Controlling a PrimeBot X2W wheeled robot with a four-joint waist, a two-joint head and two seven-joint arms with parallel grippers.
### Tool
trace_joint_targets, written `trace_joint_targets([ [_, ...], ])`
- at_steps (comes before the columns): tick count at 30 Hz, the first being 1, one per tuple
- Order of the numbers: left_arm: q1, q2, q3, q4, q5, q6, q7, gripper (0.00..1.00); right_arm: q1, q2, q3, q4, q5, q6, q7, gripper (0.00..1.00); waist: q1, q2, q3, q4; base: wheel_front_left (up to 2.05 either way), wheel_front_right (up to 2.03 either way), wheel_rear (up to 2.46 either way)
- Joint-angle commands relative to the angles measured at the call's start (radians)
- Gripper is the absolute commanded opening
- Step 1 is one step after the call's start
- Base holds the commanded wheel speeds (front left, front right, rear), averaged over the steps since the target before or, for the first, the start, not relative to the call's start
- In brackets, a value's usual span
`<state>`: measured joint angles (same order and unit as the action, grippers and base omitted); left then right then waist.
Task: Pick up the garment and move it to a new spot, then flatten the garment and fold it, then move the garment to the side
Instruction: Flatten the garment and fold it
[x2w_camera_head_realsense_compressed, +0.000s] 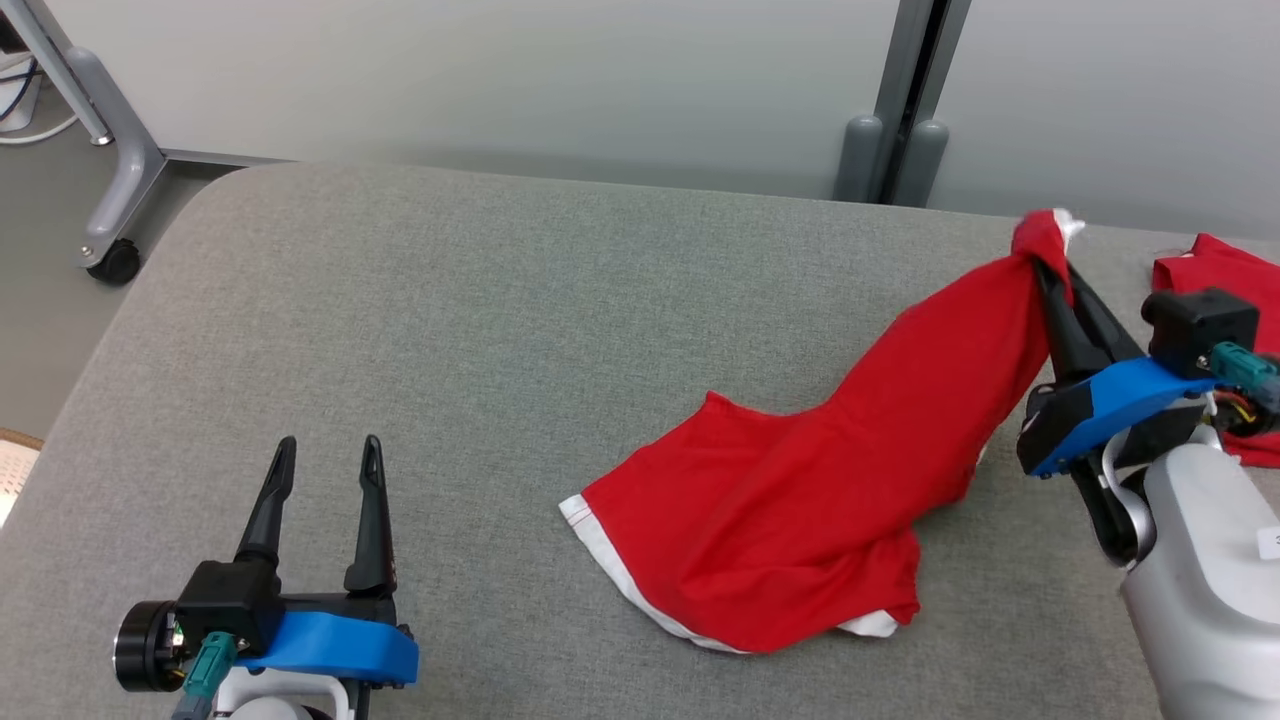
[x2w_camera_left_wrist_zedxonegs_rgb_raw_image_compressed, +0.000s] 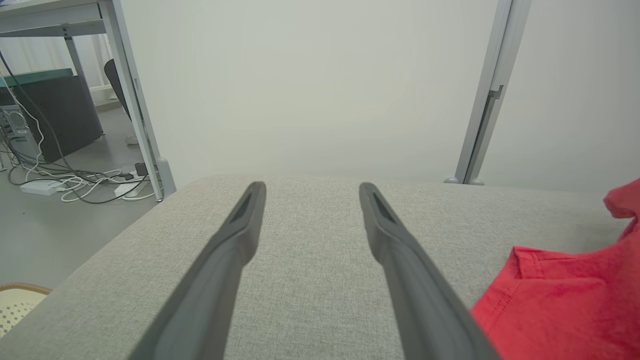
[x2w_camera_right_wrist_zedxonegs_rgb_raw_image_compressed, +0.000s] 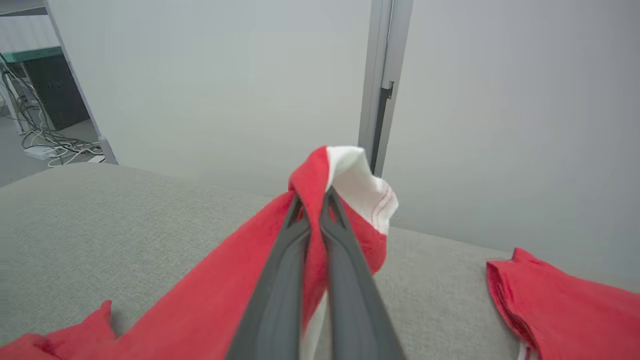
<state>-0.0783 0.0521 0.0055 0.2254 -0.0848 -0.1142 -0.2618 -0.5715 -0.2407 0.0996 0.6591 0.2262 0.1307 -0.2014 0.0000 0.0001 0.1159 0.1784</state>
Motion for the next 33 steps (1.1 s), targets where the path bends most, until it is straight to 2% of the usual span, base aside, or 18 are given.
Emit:
trace_joint_targets([
  [1,-0.005,-0.001,-0.001,-0.002,0.007,-0.001,-0.004,1.00,-0.011,0.002,-0.003,-0.056,-0.014,0.000,0.012,0.00,0.0000,-0.0001,0.006,0.006,0.00,0.00,0.00],
  [8,-0.024,-0.002,-0.017,-0.001,-0.006,-0.002,-0.004,1.00,-0.018,0.032,0.013,-0.187,-0.041,0.000,0.089,0.00,0.0000,-0.0001,0.024,0.047,0.00,0.00,0.00],
  [14,-0.035,-0.002,-0.042,0.002,-0.031,0.010,-0.004,1.00,-0.105,0.059,0.068,-0.197,-0.062,0.000,0.140,0.00,0.0000,-0.0001,0.045,0.096,0.00,0.00,0.00],
  [19,-0.055,-0.002,-0.072,0.012,-0.051,0.019,-0.004,1.00,-0.231,0.097,0.129,-0.091,-0.086,0.000,0.142,0.00,0.0000,-0.0001,0.057,0.138,0.00,0.00,0.00],
  [27,-0.078,-0.002,-0.121,0.023,-0.078,0.033,-0.004,1.00,-0.376,0.152,0.213,0.221,-0.124,0.000,0.101,0.00,0.0000,-0.0001,0.068,0.195,0.00,0.00,0.00],
  [28,-0.078,-0.002,-0.125,0.025,-0.080,0.034,-0.004,1.00,-0.383,0.157,0.223,0.259,-0.125,0.000,0.095,0.44,0.0000,-0.0001,0.068,0.198,0.00,0.00,0.00],
  [29,-0.080,-0.002,-0.127,0.026,-0.081,0.036,-0.004,1.00,-0.387,0.162,0.233,0.300,-0.125,0.000,0.093,1.00,0.0000,-0.0001,0.068,0.201,0.00,0.00,0.00],
  [33,-0.073,-0.002,-0.121,0.027,-0.078,0.041,-0.004,1.00,-0.399,0.173,0.256,0.399,-0.107,0.000,0.036,1.00,0.0000,-0.0001,0.064,0.194,0.00,0.00,0.00],
])
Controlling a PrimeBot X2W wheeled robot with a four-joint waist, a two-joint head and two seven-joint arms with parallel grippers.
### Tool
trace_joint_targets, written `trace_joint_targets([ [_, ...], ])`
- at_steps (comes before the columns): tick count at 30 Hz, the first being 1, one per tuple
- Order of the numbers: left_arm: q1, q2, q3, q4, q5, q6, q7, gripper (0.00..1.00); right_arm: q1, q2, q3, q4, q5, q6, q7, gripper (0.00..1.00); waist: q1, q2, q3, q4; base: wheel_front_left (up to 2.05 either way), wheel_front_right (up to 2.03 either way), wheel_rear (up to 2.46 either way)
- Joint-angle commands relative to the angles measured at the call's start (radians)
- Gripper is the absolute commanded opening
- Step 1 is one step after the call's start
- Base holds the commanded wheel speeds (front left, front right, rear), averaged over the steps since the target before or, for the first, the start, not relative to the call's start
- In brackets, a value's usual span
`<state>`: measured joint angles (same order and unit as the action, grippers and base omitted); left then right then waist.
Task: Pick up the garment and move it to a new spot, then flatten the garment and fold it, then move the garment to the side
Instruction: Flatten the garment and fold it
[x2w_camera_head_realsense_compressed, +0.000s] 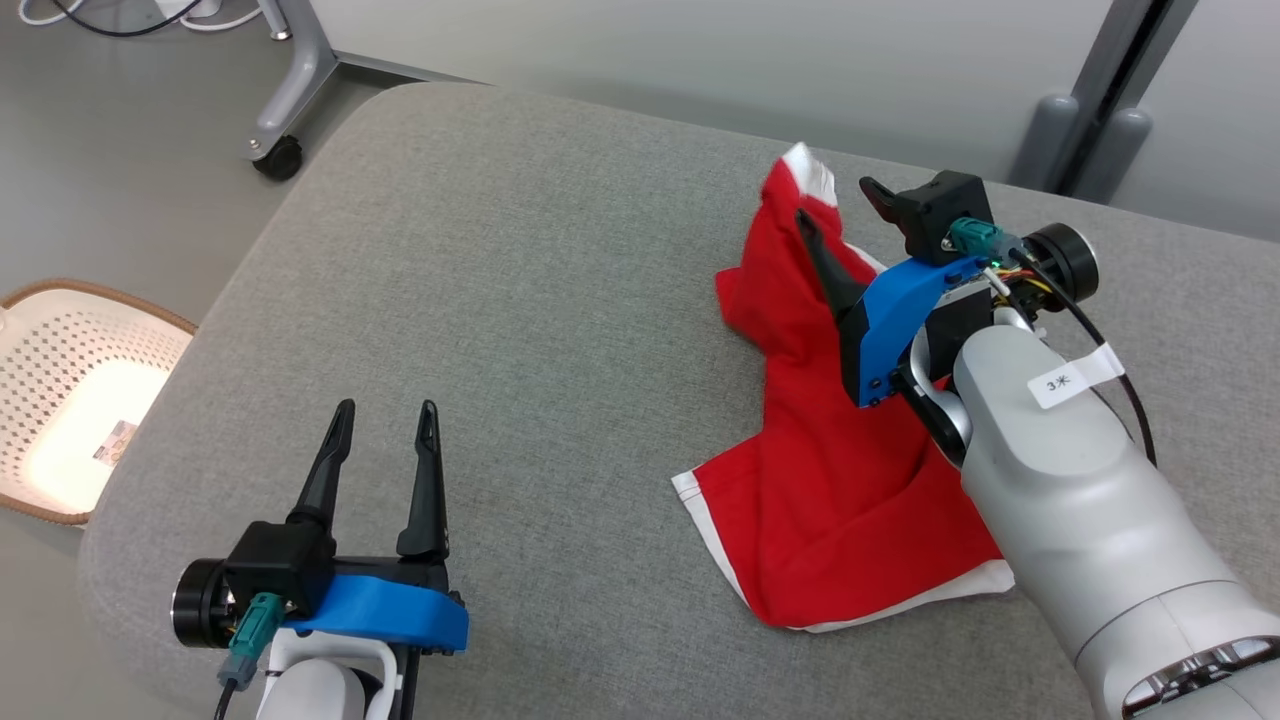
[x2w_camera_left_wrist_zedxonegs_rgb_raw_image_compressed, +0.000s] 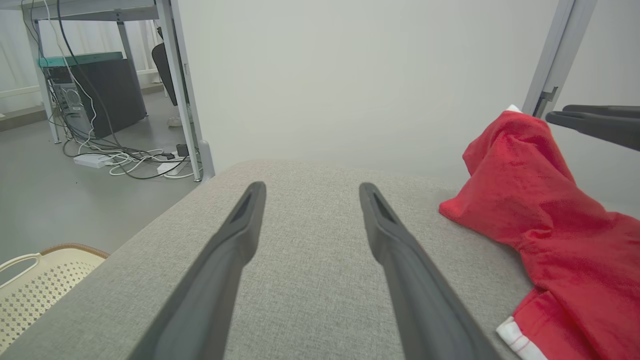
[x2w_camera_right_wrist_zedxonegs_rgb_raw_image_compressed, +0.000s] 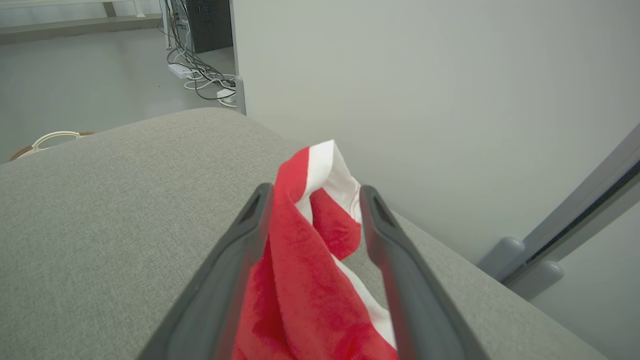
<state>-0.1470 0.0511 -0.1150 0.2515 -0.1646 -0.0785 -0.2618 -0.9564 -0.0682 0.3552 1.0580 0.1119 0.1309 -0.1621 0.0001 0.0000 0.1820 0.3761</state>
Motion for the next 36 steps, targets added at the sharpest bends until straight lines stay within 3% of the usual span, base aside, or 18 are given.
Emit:
trace_joint_targets([
  [1,0.001,-0.001,0.006,0.001,0.006,0.005,-0.004,1.00,-0.014,0.003,0.008,0.018,0.012,0.000,-0.016,1.00,-0.0001,0.0000,-0.005,-0.012,0.00,0.00,0.00],
  [11,0.041,0.000,0.069,-0.009,0.039,-0.001,-0.004,1.00,0.041,-0.060,0.045,0.033,0.080,0.000,-0.099,1.00,-0.0001,0.0000,-0.060,-0.112,0.00,0.00,0.00],
  [22,0.087,0.003,0.105,-0.028,0.069,-0.015,-0.004,1.00,0.303,-0.167,-0.022,-0.167,0.155,0.000,-0.104,1.00,-0.0001,0.0000,-0.101,-0.191,0.00,0.00,0.00],
  [36,0.072,0.000,0.091,-0.037,0.073,-0.022,-0.004,1.00,0.557,-0.129,-0.050,-0.337,0.160,0.000,-0.020,1.00,-0.0001,0.0000,-0.073,-0.196,0.00,0.00,0.00],
])
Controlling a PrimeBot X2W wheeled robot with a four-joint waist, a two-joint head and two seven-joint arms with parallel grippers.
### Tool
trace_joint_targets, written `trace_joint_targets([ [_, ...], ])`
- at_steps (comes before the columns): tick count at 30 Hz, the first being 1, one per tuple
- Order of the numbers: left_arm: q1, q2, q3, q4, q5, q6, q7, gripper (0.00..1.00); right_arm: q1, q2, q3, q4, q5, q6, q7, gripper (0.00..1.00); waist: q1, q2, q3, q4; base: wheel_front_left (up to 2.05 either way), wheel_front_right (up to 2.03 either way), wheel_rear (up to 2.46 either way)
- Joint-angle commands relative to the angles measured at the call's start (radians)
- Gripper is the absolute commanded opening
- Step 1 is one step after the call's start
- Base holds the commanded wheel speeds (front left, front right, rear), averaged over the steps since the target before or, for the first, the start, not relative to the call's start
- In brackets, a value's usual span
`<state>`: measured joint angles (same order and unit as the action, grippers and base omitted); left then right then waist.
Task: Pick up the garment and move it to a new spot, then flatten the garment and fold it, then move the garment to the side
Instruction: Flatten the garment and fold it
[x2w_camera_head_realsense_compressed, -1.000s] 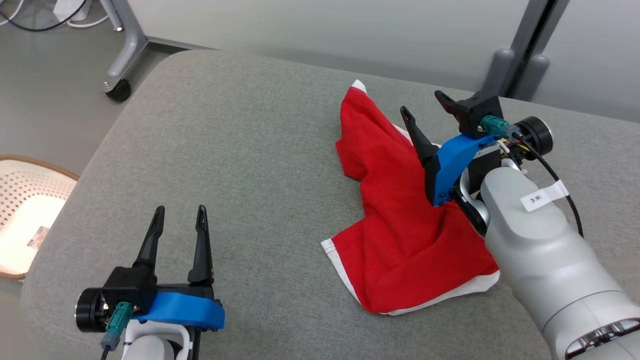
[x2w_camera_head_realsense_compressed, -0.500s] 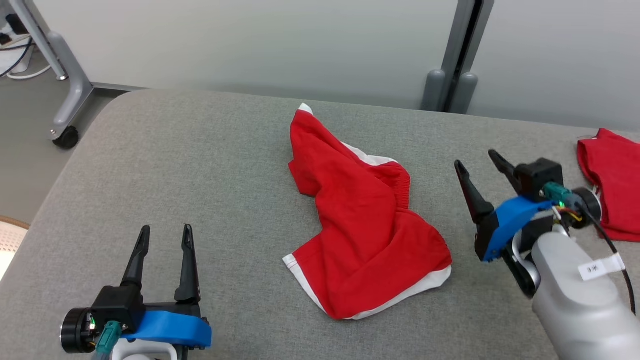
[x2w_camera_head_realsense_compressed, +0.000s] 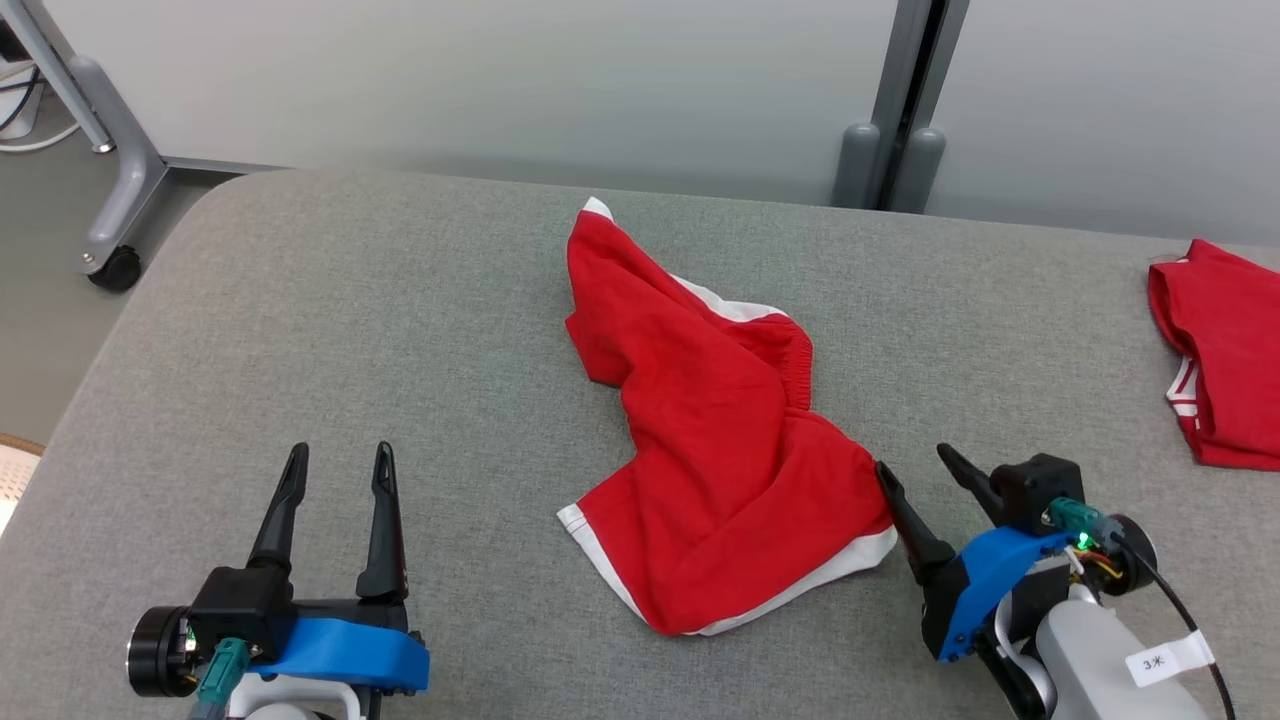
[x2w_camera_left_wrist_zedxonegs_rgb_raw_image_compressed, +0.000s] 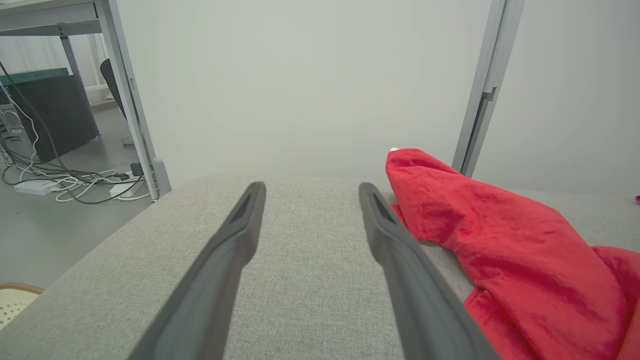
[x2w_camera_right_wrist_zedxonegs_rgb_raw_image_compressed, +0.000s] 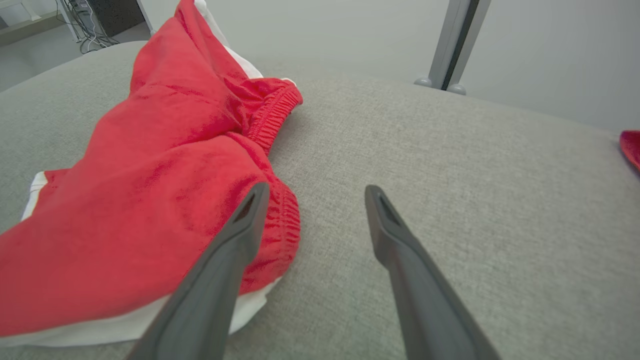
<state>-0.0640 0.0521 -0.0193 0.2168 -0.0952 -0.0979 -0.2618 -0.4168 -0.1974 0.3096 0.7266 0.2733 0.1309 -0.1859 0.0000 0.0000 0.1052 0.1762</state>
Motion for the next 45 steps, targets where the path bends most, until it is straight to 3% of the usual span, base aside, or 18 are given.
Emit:
trace_joint_targets([
  [1,-0.014,-0.001,-0.007,-0.002,0.003,-0.004,-0.004,1.00,0.030,0.006,-0.007,-0.012,-0.004,0.000,0.012,1.00,0.0000,0.0000,0.006,0.008,0.00,0.00,0.00],
  [13,-0.031,-0.002,-0.005,0.011,0.001,-0.008,-0.004,1.00,0.095,0.062,-0.017,0.018,-0.042,0.000,0.066,1.00,0.0000,0.0000,0.027,0.032,0.00,0.00,0.00],
  [14,-0.031,-0.002,-0.004,0.012,0.002,-0.008,-0.004,1.00,0.096,0.069,-0.015,0.019,-0.041,0.000,0.065,0.93,0.0000,0.0000,0.027,0.031,0.00,0.00,0.00],
  [15,-0.031,-0.002,-0.003,0.013,0.003,-0.008,-0.004,1.00,0.098,0.074,-0.012,0.018,-0.038,0.000,0.061,0.36,0.0000,0.0000,0.026,0.029,0.00,0.00,0.00],
  [16,-0.029,-0.002,-0.002,0.013,0.003,-0.008,-0.004,1.00,0.098,0.077,-0.014,0.014,-0.034,0.000,0.055,0.00,0.0000,0.0000,0.025,0.026,0.00,0.00,0.00],
  [26,-0.009,-0.002,0.002,0.014,0.004,-0.004,-0.004,1.00,0.144,0.063,-0.072,-0.072,-0.035,0.000,0.006,0.00,0.0000,0.0000,0.001,-0.028,0.00,0.00,0.00],
  [39,-0.002,-0.002,-0.003,0.008,-0.003,-0.001,-0.004,1.00,0.446,0.087,-0.227,-0.467,-0.082,0.000,0.167,0.00,0.0000,0.0000,0.000,-0.093,0.00,0.00,0.00],
  [40,-0.003,-0.002,-0.001,0.009,-0.002,-0.002,-0.004,1.00,0.464,0.091,-0.236,-0.497,-0.083,0.000,0.179,0.13,0.0000,0.0000,0.001,-0.096,0.00,0.00,0.00],
  [41,-0.004,-0.002,0.000,0.009,-0.001,-0.003,-0.004,1.00,0.478,0.096,-0.244,-0.523,-0.084,0.000,0.189,0.37,0.0000,0.0000,0.001,-0.099,0.00,0.00,0.00],
  [42,-0.004,-0.002,0.002,0.009,0.001,-0.003,-0.004,1.00,0.491,0.101,-0.251,-0.542,-0.085,0.000,0.198,1.00,0.0000,0.0000,0.000,-0.102,0.00,0.00,0.00],
  [45,-0.003,-0.002,0.003,0.008,0.006,-0.005,-0.004,1.00,0.505,0.115,-0.270,-0.598,-0.097,0.000,0.205,1.00,0.0000,0.0000,-0.002,-0.108,0.00,0.00,0.00],
])
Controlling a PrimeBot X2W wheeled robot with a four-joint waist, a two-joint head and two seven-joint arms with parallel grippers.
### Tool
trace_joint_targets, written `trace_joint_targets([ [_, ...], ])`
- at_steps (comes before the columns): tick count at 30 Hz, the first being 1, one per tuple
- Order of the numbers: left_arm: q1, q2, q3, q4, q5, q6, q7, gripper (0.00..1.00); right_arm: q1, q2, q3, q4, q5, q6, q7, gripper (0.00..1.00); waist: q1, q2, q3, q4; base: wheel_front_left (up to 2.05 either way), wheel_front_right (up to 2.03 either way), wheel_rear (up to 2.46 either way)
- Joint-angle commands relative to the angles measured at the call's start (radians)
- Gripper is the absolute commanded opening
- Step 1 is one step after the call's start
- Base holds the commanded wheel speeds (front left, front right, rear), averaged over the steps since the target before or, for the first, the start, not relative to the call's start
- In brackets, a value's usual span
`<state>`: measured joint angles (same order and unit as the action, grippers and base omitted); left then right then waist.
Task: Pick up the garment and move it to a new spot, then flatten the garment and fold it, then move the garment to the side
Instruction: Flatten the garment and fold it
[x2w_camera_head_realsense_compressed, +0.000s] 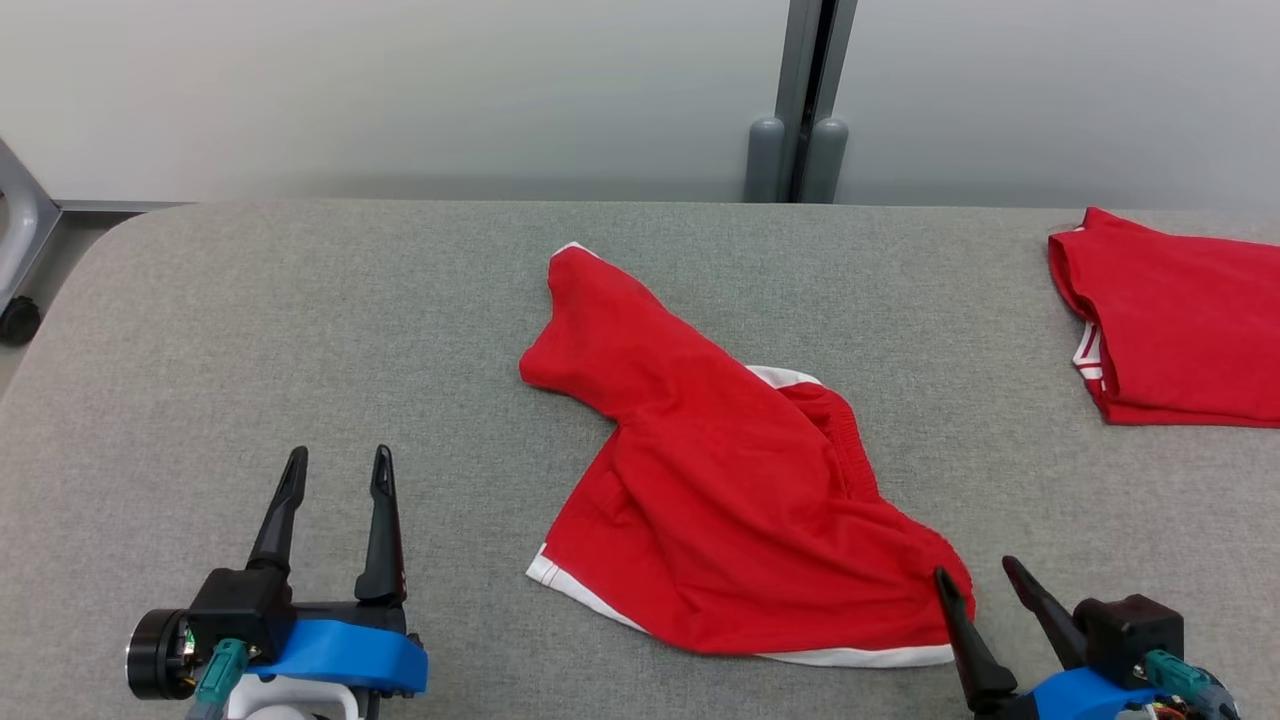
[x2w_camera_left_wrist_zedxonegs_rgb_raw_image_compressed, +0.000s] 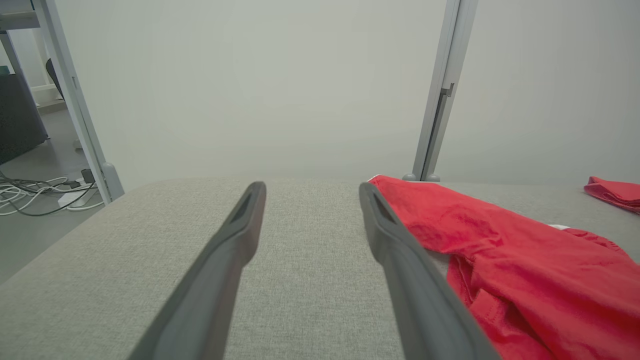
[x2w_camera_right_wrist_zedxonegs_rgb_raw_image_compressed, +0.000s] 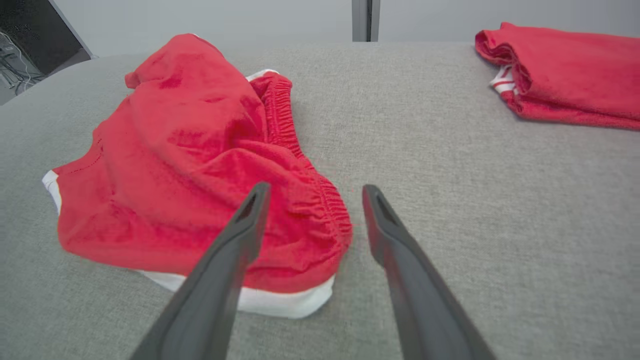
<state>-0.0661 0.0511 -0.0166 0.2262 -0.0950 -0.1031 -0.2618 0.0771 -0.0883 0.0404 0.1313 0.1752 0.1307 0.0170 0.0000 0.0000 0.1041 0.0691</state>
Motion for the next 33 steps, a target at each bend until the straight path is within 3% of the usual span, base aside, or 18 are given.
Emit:
trace_joint_targets([
  [1,-0.001,-0.001,0.001,-0.001,0.007,0.000,-0.004,1.00,0.011,0.006,-0.004,-0.016,-0.002,0.000,0.003,1.00,0.0000,0.0000,-0.002,-0.002,0.00,0.00,0.00],
  [12,0.016,-0.001,0.016,0.002,0.019,-0.008,-0.004,1.00,-0.061,0.014,-0.045,-0.105,-0.046,0.000,-0.088,1.00,0.0000,0.0000,-0.034,-0.003,0.00,0.00,0.00],
  [21,0.038,0.007,0.024,-0.001,0.029,-0.012,-0.004,1.00,-0.086,0.031,-0.082,-0.090,-0.082,0.000,-0.202,1.00,0.0000,0.0000,-0.064,-0.005,0.00,0.00,0.00],
  [33,0.034,0.020,0.008,-0.004,0.045,-0.017,-0.004,1.00,-0.086,0.038,-0.084,-0.039,-0.076,0.000,-0.235,1.00,0.0000,0.0000,-0.073,-0.020,0.00,0.00,0.00],
])
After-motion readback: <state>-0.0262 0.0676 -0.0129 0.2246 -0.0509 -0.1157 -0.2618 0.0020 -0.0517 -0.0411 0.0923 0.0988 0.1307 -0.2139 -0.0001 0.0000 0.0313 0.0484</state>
